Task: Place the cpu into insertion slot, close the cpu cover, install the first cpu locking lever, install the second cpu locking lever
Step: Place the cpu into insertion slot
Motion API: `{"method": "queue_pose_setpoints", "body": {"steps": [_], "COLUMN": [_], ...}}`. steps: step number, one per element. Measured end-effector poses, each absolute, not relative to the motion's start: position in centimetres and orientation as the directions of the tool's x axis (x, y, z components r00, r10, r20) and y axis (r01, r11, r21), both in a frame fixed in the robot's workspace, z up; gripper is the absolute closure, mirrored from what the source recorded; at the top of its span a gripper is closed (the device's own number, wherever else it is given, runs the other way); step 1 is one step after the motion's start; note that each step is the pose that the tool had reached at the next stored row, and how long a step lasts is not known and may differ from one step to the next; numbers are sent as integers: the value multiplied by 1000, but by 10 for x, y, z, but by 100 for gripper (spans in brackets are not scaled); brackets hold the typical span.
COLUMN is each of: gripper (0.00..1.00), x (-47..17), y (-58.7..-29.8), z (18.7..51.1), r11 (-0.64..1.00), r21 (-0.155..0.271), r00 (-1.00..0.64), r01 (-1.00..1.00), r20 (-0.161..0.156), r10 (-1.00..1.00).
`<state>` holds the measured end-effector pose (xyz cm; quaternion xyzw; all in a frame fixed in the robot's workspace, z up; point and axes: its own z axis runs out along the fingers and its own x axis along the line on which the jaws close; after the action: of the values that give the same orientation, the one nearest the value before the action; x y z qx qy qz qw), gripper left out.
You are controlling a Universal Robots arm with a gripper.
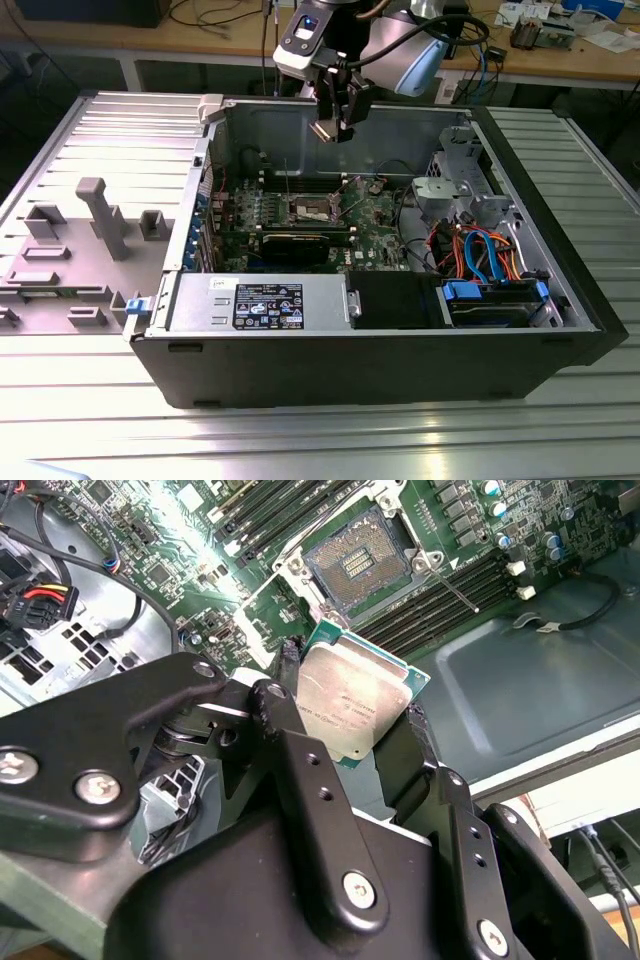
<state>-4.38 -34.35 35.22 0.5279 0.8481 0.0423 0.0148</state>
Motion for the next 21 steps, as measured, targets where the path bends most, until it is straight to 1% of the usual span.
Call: {"method": "queue_pose_setpoints", "body": {"steps": [12,21], "gripper": [45,45], "x": [-44,-47], "y": [-343,-343], "z": [352,351], "r11": [437,389], "r21": [87,88], "r00": [-440,-392], "r01": [895,917], "r20": [19,20], "r10": [898,920]}}
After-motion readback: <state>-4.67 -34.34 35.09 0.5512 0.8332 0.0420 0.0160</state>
